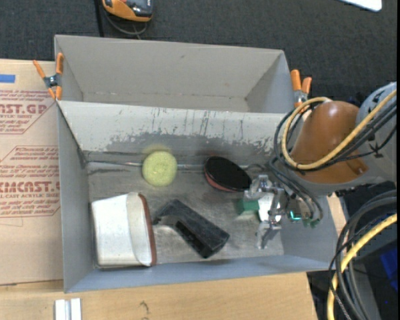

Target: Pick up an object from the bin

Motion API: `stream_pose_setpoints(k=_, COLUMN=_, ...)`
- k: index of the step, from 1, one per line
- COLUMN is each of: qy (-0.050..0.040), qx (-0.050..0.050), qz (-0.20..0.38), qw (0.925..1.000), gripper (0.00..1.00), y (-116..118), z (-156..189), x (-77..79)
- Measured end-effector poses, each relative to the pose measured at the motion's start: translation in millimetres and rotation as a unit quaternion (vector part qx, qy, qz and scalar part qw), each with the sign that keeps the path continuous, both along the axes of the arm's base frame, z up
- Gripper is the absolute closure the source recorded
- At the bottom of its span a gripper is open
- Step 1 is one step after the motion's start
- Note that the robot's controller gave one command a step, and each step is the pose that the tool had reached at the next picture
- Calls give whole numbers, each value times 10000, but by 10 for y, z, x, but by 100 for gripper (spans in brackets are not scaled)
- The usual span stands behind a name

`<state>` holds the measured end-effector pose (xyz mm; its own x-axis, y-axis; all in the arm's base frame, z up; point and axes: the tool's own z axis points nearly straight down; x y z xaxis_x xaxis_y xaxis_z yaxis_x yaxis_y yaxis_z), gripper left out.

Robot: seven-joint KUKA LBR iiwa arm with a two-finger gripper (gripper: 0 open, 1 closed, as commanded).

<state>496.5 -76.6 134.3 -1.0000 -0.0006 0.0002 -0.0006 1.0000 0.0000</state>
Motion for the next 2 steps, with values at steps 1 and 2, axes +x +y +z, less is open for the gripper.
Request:
stream_pose_setpoints(k=1, qy=-35, qx=-5, qz=145, qw=9999, gripper=0, y=-154, z=-314, x=416)
stream_pose_setpoints(k=2, qy=-55, qx=5, qz=2008, qw=9796, gripper=100, y=-394, z=-601, x=479)
